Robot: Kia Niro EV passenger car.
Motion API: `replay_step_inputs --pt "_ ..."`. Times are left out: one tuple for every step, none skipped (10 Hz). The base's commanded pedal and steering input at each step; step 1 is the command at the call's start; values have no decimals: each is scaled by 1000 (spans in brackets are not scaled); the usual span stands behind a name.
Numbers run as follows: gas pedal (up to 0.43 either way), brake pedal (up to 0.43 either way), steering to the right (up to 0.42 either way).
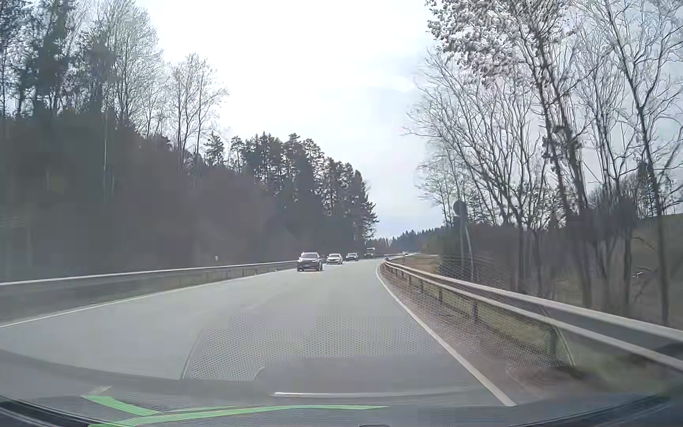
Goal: Follow the waypoints while adhering to traffic rules and regulations
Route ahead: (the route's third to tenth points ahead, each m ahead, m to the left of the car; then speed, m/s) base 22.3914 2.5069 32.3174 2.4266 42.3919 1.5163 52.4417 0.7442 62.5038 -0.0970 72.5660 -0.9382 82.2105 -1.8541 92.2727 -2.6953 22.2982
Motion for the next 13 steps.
replay_step_inputs --pt "311 0 8" --pt "311 0 8" --pt "311 0 9" --pt "311 0 10" --pt "311 0 11" --pt "311 0 12" --pt "319 0 12" --pt "319 0 12" --pt "319 0 12" --pt "319 0 12" --pt "319 0 13" --pt "331 0 12" --pt "331 0 12"
